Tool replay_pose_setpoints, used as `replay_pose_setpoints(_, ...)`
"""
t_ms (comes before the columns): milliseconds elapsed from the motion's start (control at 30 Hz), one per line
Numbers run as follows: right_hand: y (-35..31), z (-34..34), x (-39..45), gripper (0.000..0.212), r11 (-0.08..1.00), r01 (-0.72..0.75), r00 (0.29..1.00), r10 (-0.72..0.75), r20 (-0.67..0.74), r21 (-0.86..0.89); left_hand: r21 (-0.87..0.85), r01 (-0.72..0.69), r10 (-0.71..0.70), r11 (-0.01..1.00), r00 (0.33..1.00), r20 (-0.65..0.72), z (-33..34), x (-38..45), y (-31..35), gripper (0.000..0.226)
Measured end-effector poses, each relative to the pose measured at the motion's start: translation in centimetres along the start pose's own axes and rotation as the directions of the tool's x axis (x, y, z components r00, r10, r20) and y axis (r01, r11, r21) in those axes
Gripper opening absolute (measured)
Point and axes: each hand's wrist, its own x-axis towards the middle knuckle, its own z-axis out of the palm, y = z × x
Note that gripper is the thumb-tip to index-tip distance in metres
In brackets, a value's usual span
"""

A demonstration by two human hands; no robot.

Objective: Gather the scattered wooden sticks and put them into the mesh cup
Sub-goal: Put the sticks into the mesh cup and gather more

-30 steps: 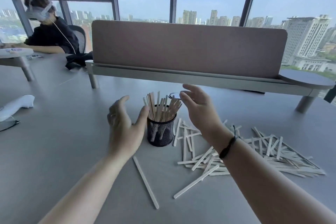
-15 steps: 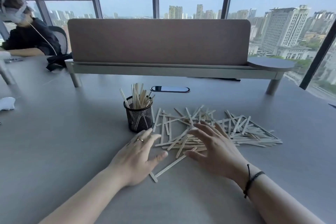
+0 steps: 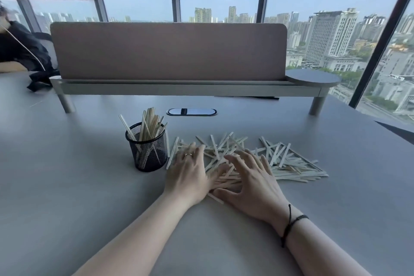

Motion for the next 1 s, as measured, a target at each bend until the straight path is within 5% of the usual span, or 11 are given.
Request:
replay_pose_setpoints(133,2.6,-1.3,1.0,0.090,0.991,-0.122,0.981,0.130,-0.141,0.063,-0.066,0.103,-0.101,0.992,0.994,0.037,0.4,2.1,0.0,0.108)
replay_pose_setpoints(233,5.8,-2.2,1.8,0.092,0.943,-0.331,0.902,0.328,-0.280,0.039,-0.060,0.167,-0.164,0.984,0.985,0.048,0.6,3.3,-0.3,0.115)
replay_pose_setpoints(367,8.6,-1.9,2.1,0.106,0.849,-0.528,0.836,0.521,-0.172,0.003,-0.042,0.212,-0.207,0.976,0.972,0.109,1.0,4.1,-0.5,0.121)
replay_pose_setpoints(467,8.1,-1.5,2.3,0.101,0.859,-0.506,0.861,0.499,-0.097,-0.075,-0.081,0.170,-0.160,0.982,0.979,0.126,1.0,4.3,-0.6,0.114)
replay_pose_setpoints(633,7.2,-1.4,2.1,0.089,0.896,-0.437,0.899,0.432,-0.070,-0.075,-0.149,-0.027,0.042,0.988,0.994,0.102,0.8,3.5,-0.1,0.070)
replay_pose_setpoints(833,5.8,-1.7,1.8,0.065,0.938,-0.342,0.939,0.339,-0.053,-0.060,-0.332,-0.165,0.167,0.929,0.986,-0.024,1.2,3.0,-0.5,0.056)
replay_pose_setpoints(1000,5.4,-1.5,1.7,0.056,0.951,-0.307,0.951,0.305,-0.053,-0.039,-0.210,-0.054,0.010,0.976,0.978,-0.207,0.6,4.0,-1.1,0.063)
